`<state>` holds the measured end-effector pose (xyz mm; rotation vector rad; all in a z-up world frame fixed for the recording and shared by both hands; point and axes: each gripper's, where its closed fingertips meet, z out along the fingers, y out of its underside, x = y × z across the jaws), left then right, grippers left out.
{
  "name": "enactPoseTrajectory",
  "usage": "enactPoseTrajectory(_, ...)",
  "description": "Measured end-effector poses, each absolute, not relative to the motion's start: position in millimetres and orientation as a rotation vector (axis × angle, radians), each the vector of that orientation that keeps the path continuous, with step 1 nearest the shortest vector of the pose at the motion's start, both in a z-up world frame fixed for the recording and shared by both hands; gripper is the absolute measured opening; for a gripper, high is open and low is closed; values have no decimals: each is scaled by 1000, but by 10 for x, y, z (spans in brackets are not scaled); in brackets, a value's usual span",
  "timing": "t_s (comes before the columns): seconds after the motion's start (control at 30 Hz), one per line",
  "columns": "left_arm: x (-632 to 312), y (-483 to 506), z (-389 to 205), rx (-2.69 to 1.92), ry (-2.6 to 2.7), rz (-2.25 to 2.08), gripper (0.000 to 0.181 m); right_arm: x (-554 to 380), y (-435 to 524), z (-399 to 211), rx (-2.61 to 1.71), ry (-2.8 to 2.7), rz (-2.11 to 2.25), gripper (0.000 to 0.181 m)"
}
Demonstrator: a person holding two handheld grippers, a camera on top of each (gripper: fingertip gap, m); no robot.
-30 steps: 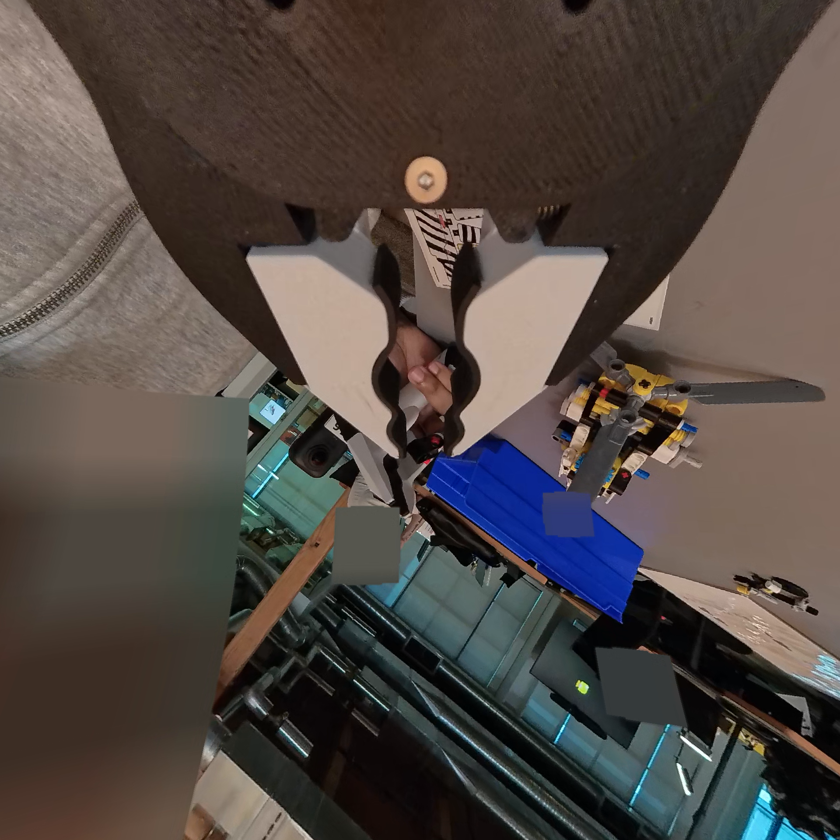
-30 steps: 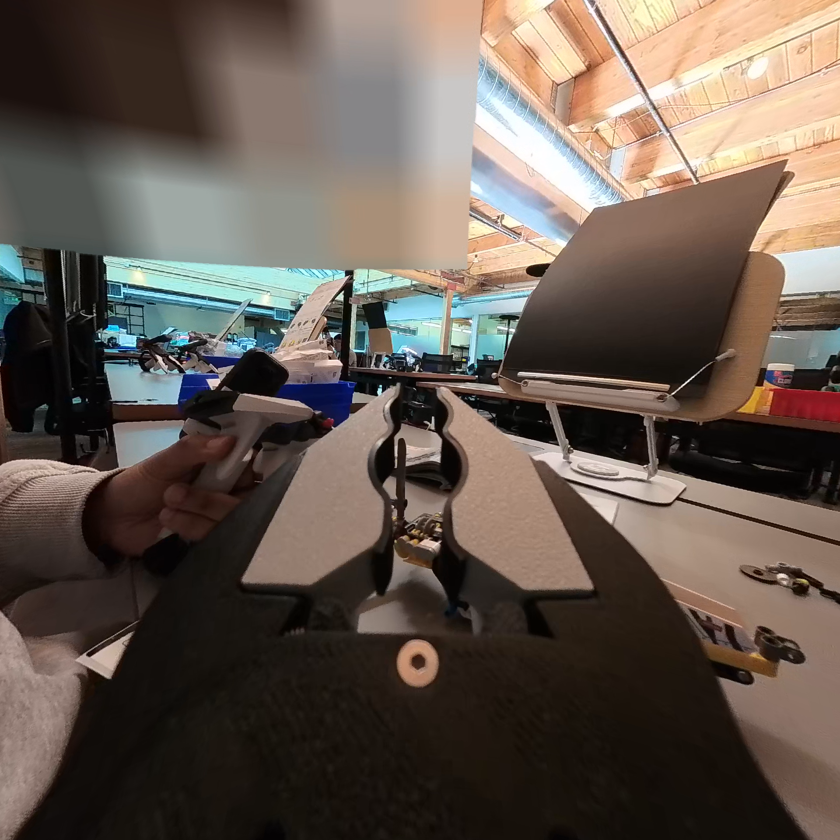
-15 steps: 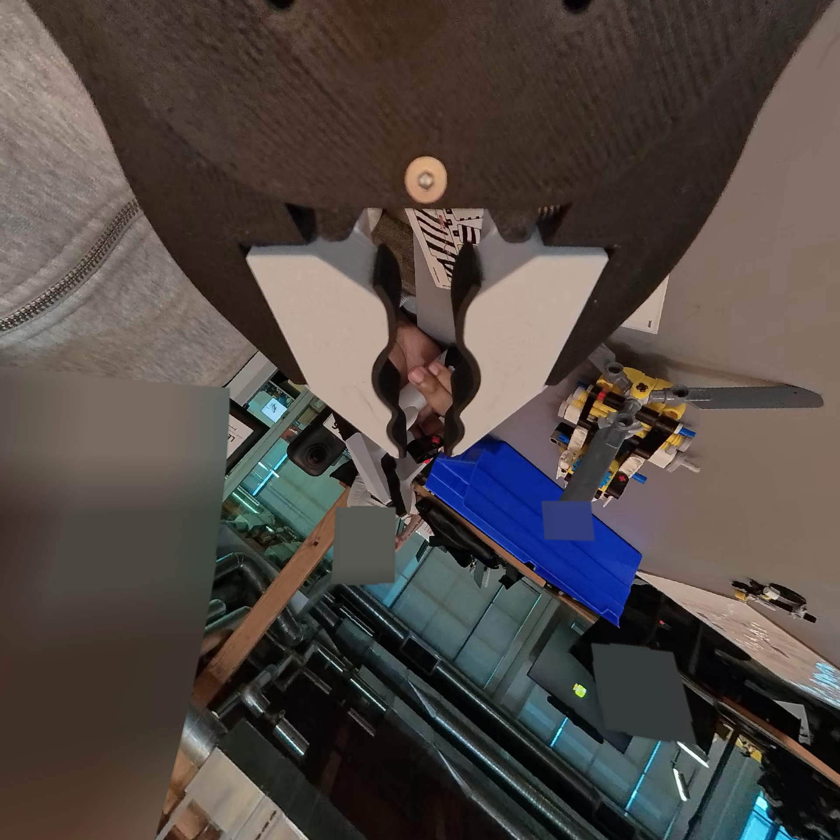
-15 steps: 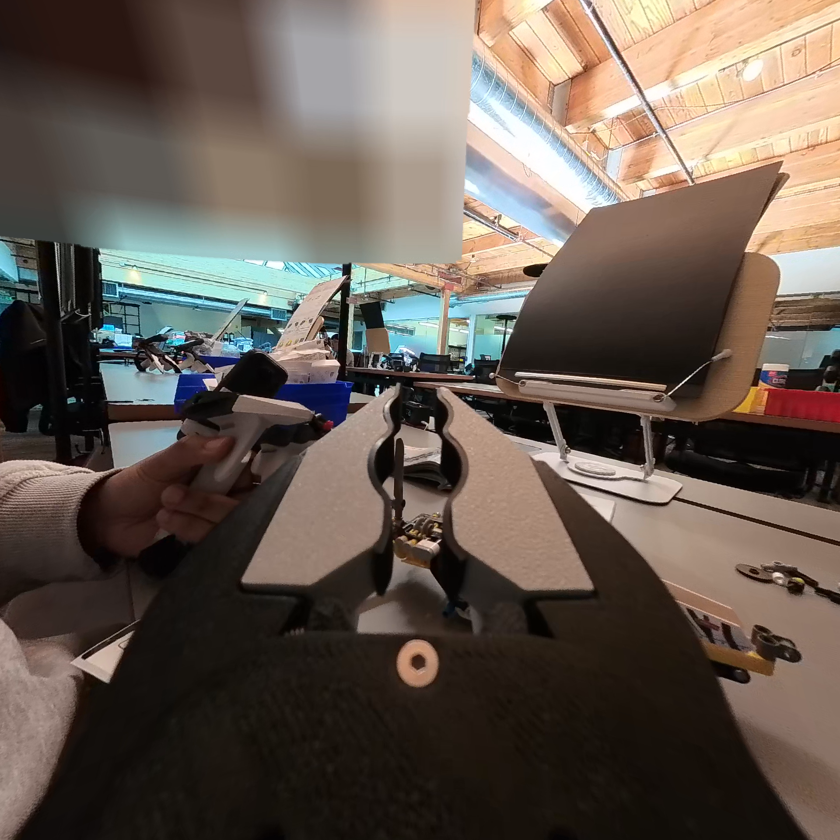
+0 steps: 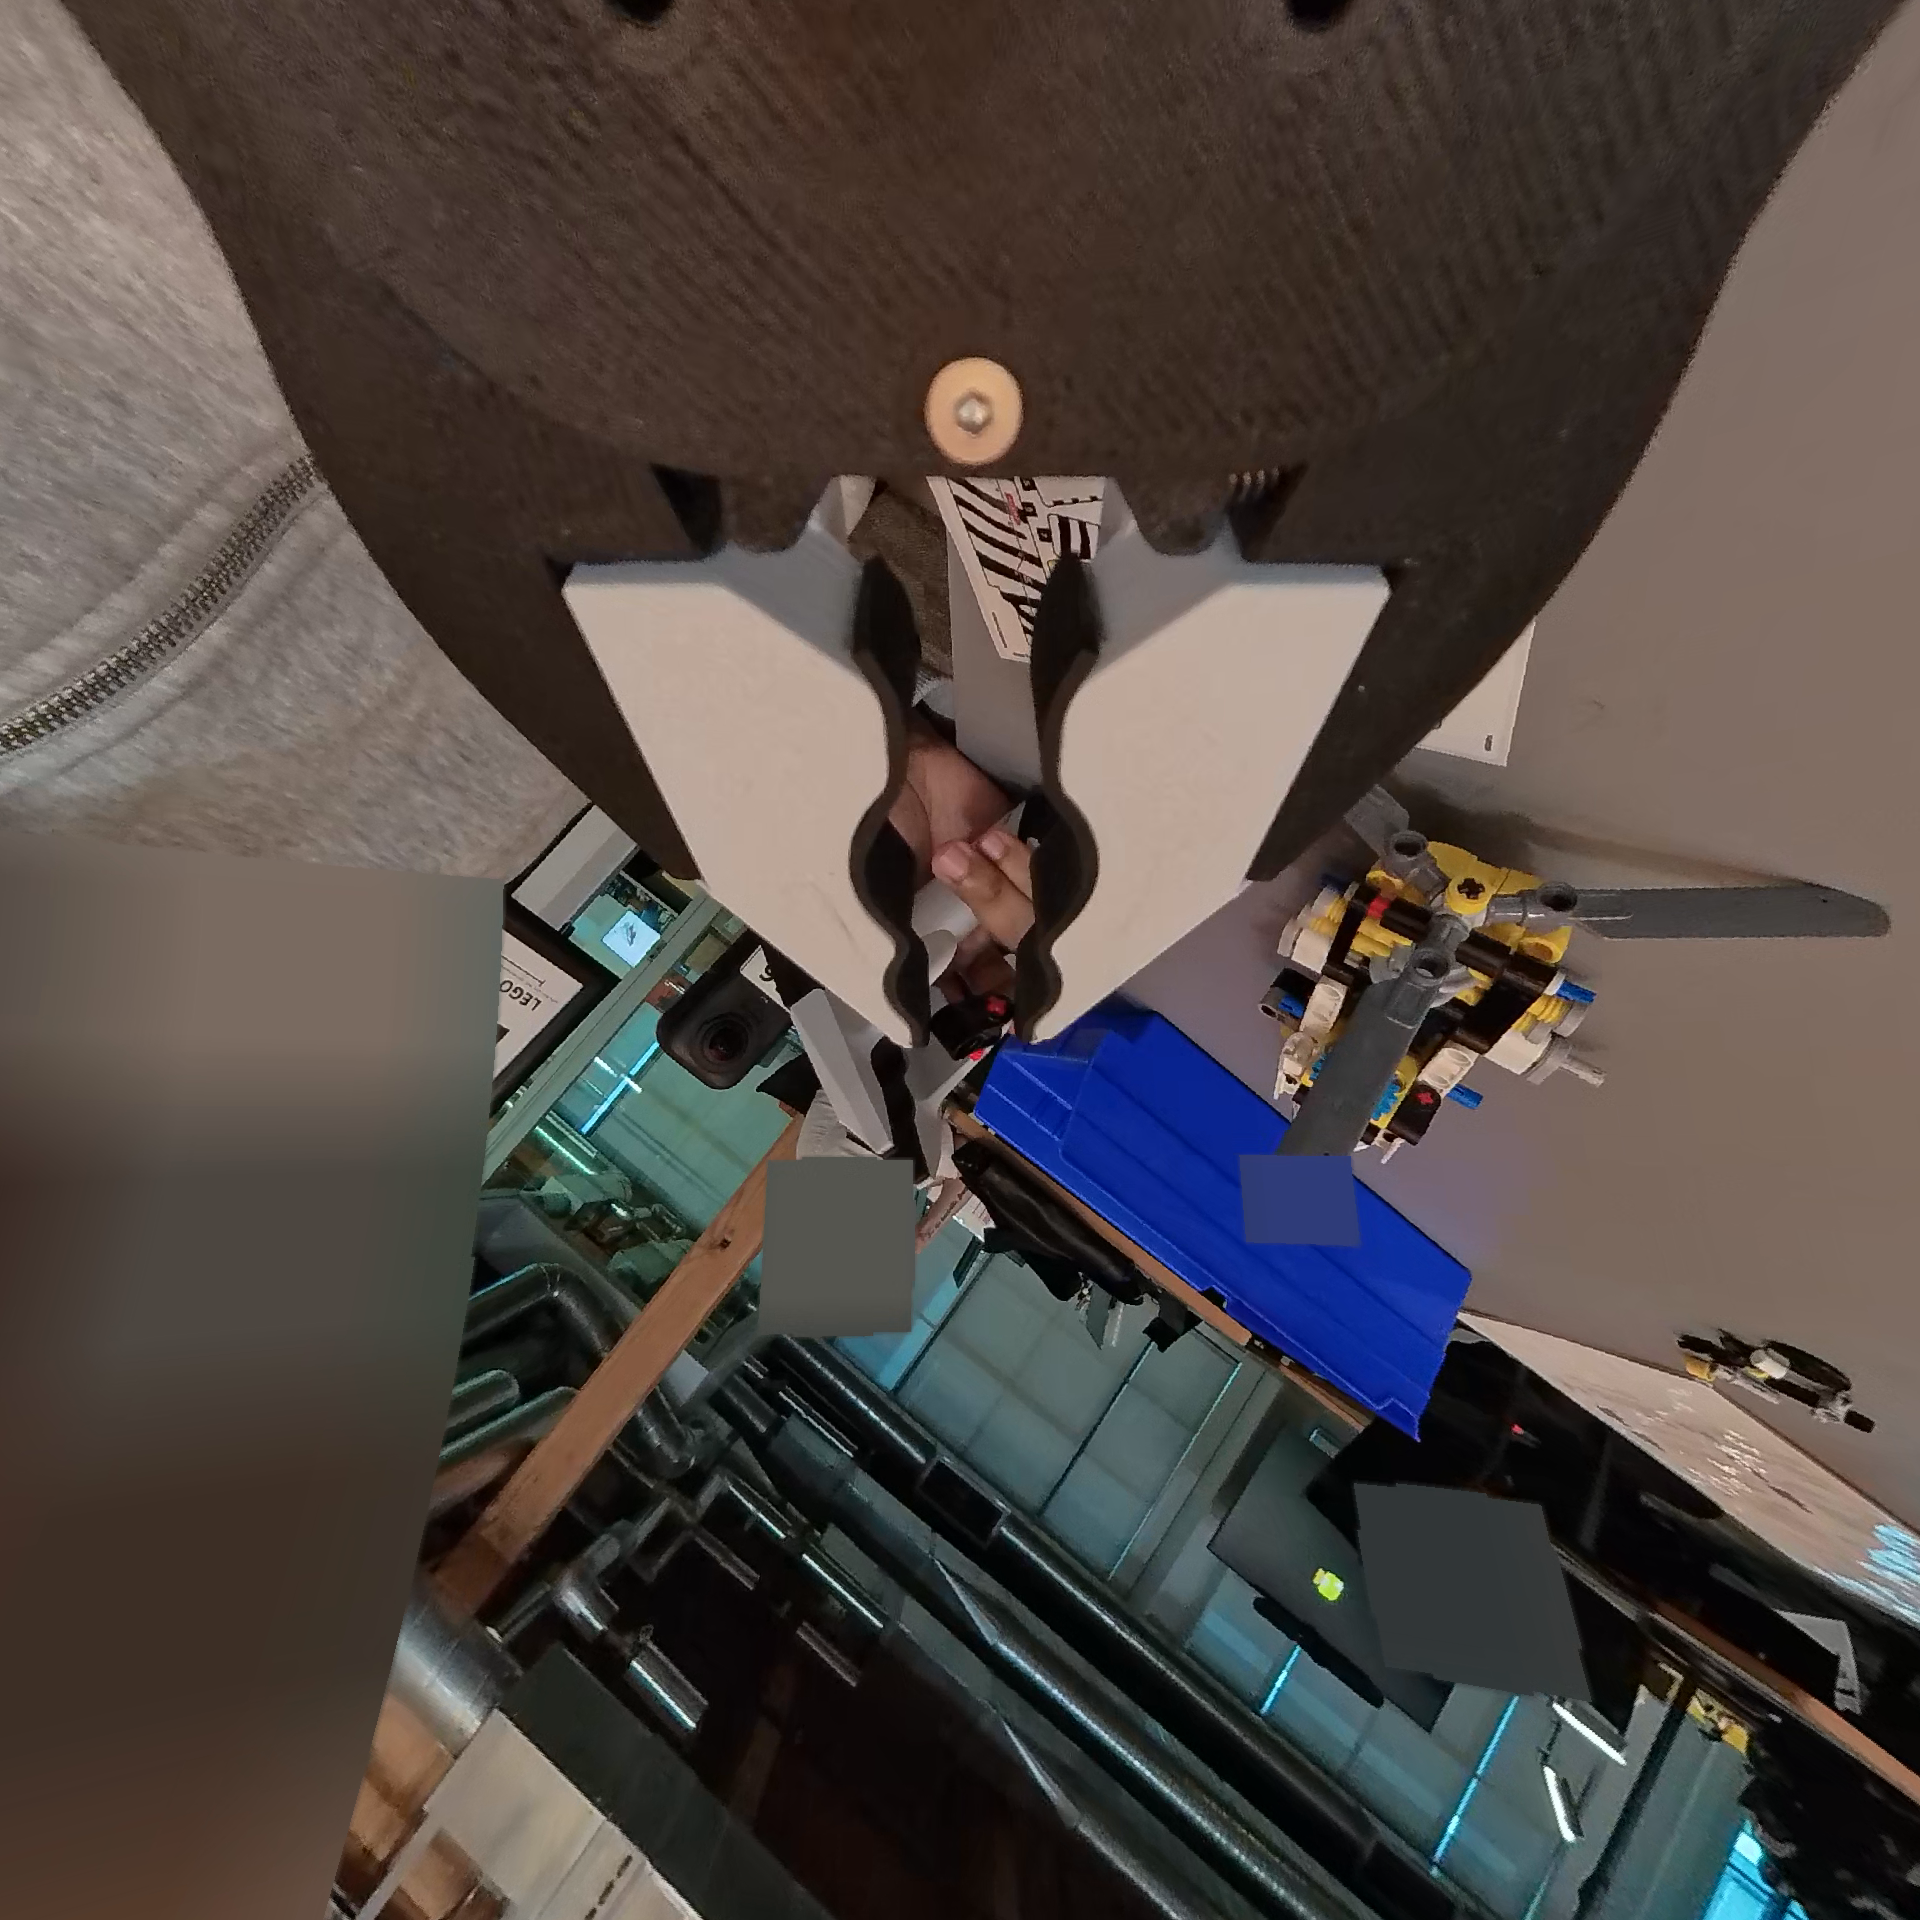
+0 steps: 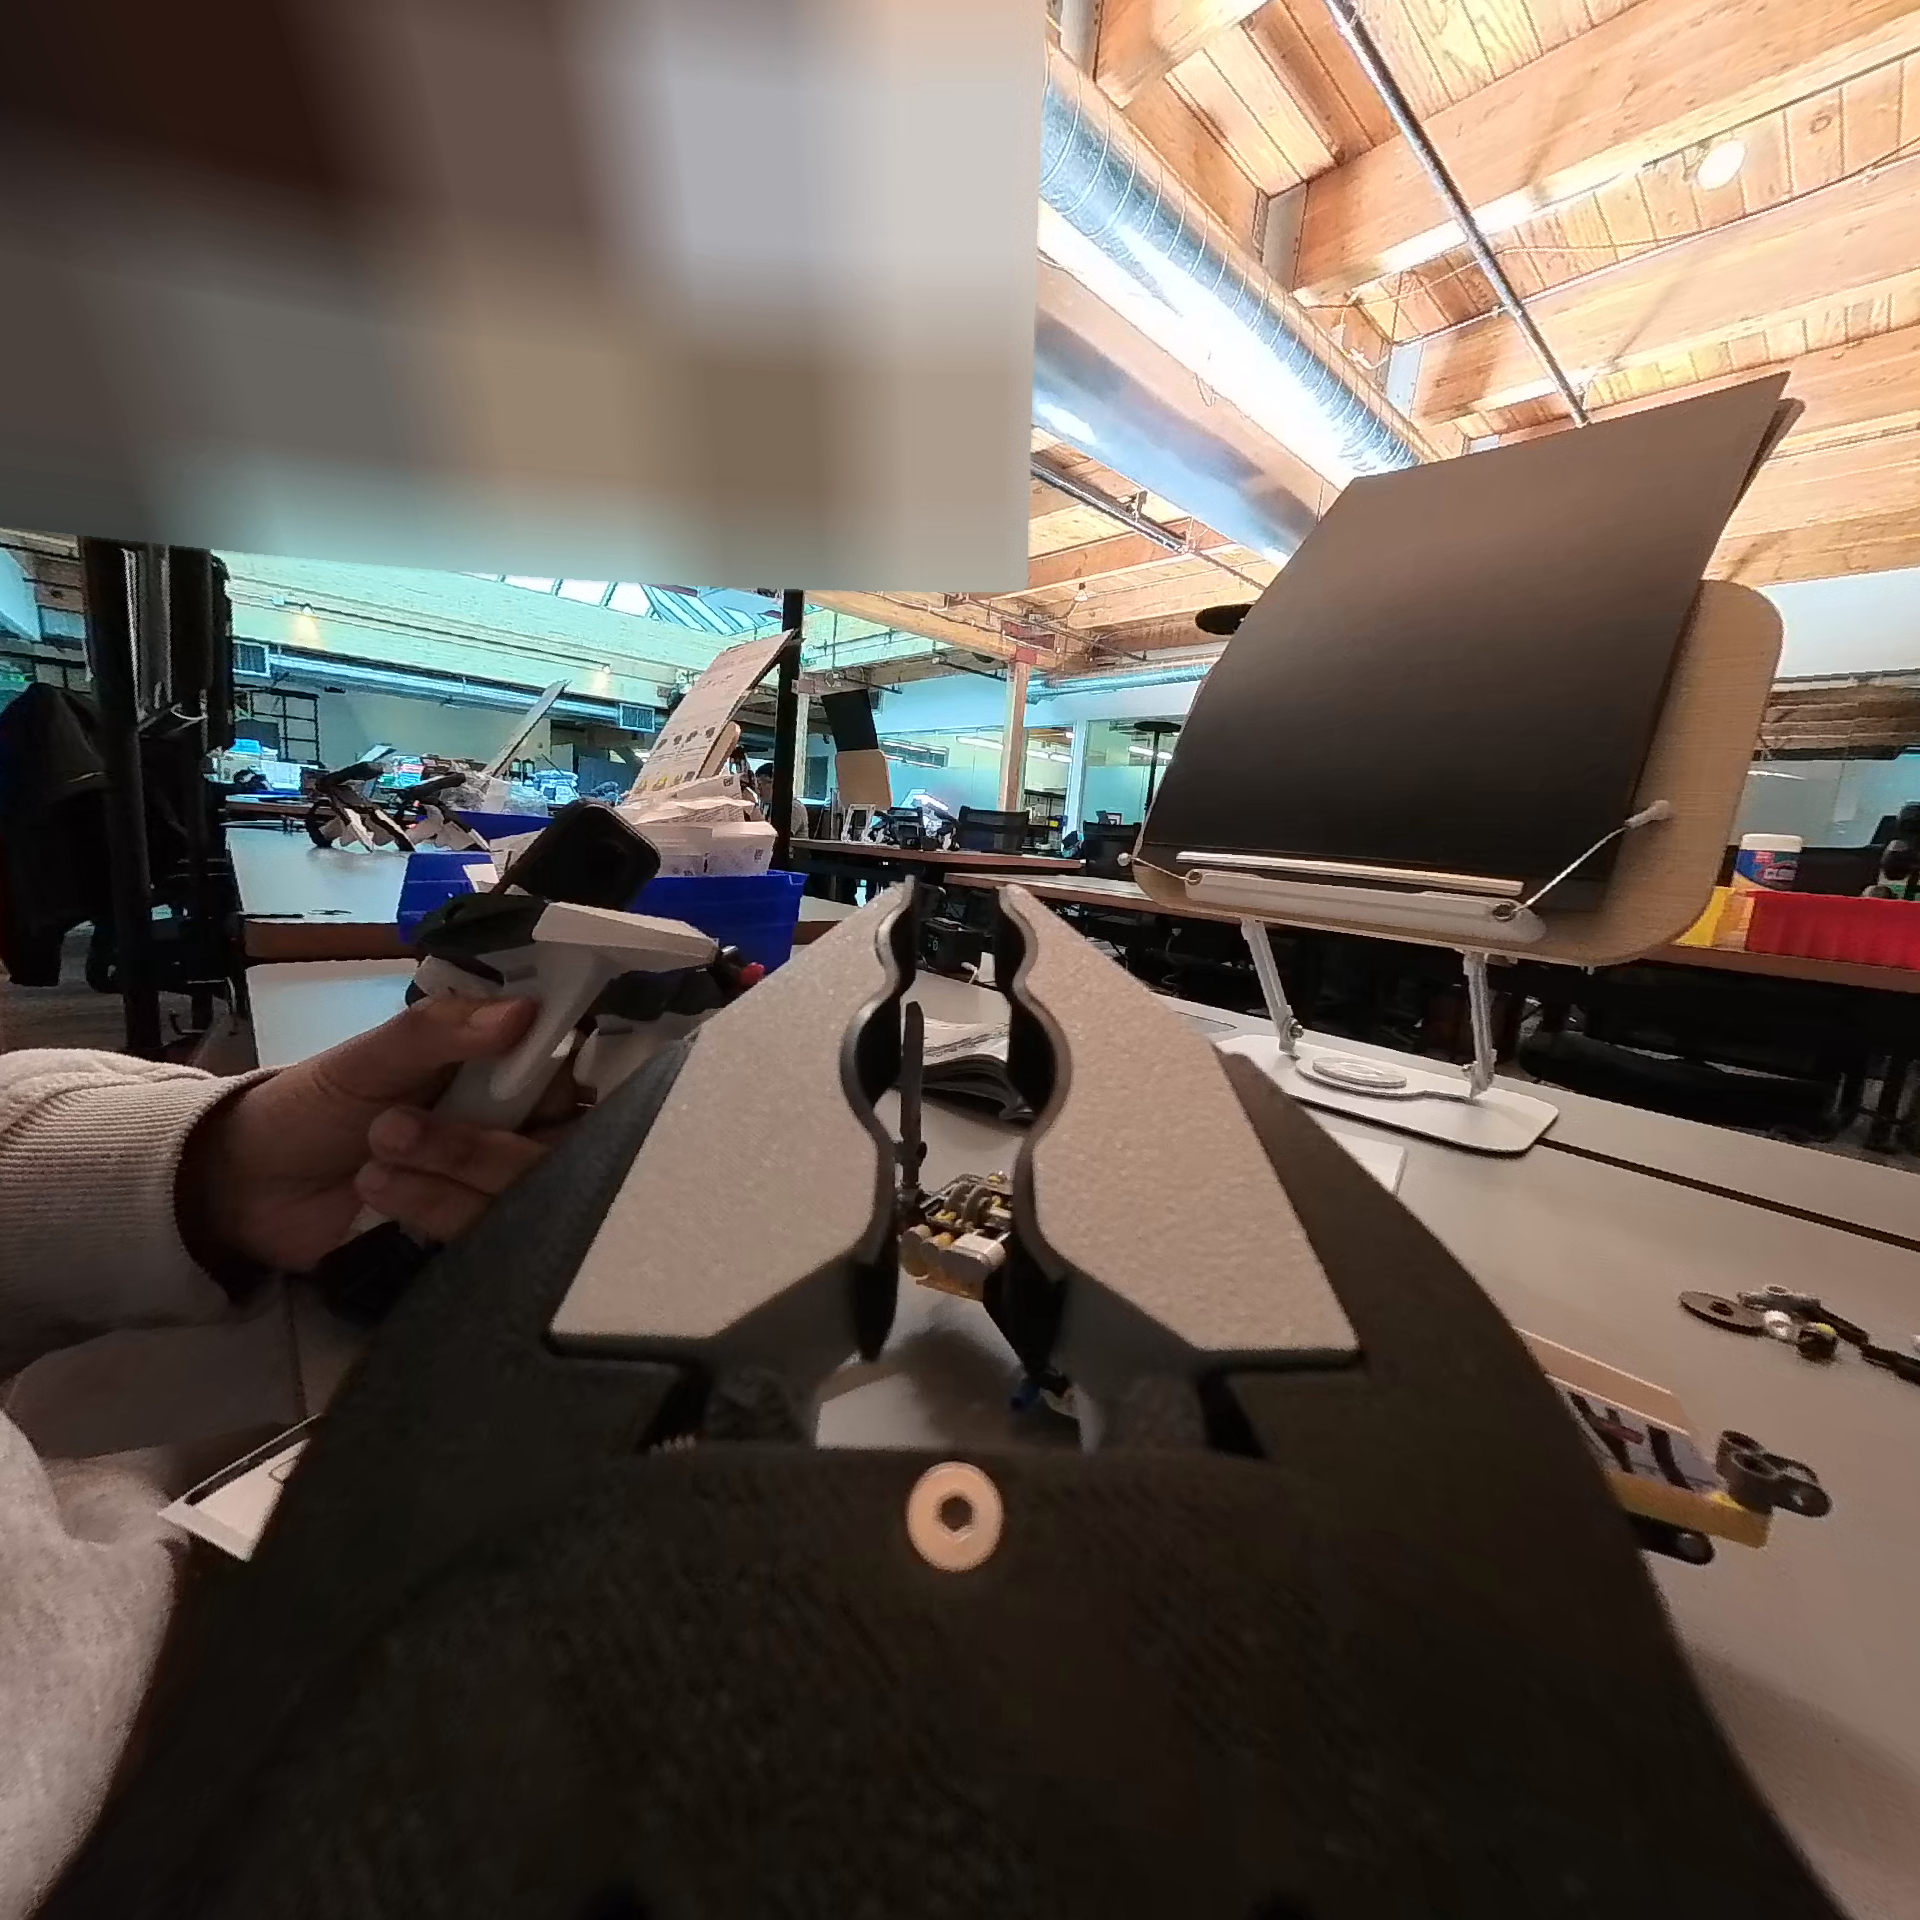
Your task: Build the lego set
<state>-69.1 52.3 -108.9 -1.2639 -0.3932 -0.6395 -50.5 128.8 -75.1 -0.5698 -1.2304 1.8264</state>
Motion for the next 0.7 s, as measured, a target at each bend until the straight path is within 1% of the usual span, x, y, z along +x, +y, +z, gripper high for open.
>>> enactPoseTrajectory(0.23,-674,526,-1089,-1265,-388,-647,13,-488,1247,-760,-547,-1247,1805,11)
enactPoseTrajectory(0.27,-666,529,-1090,-1268,-385,-650,13,-481,1231,-765,-540,-1257,1805,10)
enactPoseTrajectory(0.33,-654,532,-1091,-1271,-381,-655,13,-447,1160,-788,-513,-1309,1822,0)
enactPoseTrajectory(0.37,-649,531,-1088,-1270,-379,-658,13,-435,1125,-802,-503,-1336,1828,0)
enactPoseTrajectory(0.43,-640,529,-1085,-1268,-375,-661,13,-430,1065,-833,-493,-1384,1824,2)
enactPoseTrajectory(0.7,-480,555,-1065,-1300,-288,-691,14,-453,758,-1043,-439,-1621,1708,24)
